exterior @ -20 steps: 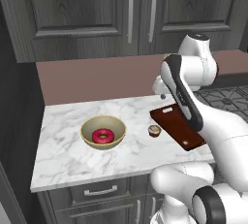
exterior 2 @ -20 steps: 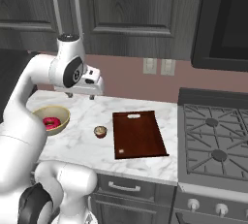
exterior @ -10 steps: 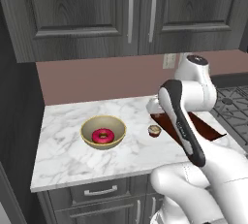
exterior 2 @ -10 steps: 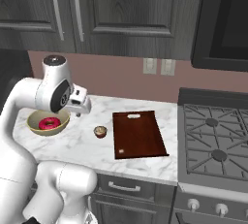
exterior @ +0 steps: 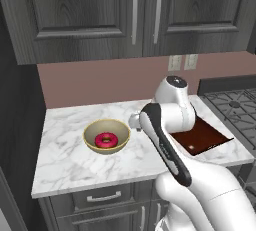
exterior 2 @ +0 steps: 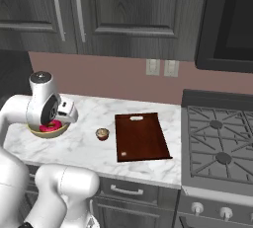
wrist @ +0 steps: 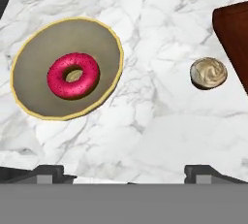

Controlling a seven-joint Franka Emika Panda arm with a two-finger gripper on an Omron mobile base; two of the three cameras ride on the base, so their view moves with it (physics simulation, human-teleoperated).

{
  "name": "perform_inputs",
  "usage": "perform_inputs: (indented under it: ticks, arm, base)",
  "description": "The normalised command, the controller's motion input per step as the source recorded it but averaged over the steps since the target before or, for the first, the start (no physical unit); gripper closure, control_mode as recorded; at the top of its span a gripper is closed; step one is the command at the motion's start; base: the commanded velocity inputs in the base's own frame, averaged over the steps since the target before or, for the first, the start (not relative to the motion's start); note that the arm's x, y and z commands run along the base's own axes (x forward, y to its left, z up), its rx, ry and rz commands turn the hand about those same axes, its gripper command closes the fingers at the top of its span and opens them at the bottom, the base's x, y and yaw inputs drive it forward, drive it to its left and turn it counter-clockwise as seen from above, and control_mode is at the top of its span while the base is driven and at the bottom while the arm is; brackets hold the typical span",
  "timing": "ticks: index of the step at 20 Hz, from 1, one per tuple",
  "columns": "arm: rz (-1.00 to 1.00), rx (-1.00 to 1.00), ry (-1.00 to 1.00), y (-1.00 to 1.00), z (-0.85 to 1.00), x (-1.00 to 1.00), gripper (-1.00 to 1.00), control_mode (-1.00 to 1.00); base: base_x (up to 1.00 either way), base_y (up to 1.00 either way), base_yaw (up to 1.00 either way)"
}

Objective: Place the bowl with donut and the cupcake onto the tray.

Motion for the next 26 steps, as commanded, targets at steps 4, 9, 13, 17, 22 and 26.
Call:
perform_inputs:
  ticks: [4,9,13,17,22,26]
  arm:
    - [-0.04,0.03,0.01,0.42,-0.27,0.49,-1.0,-1.0]
    - [-0.03,0.01,0.03,0.4,-0.33,0.51,-1.0,-1.0]
    - [-0.01,0.01,0.03,0.22,-0.33,0.49,-1.0,-1.0]
    - [0.0,0.0,0.03,0.14,-0.32,0.45,-1.0,-1.0]
    - [0.0,0.0,0.0,-0.13,-0.27,0.2,-1.0,-1.0]
    - [0.0,0.0,0.0,-0.05,-0.19,0.13,-1.0,-1.0]
  base:
    - [0.0,0.0,0.0]
    - [0.0,0.0,0.0]
    - [0.0,0.0,0.0]
    - [0.0,0.0,0.0]
    - [0.0,0.0,0.0]
    - [0.0,0.0,0.0]
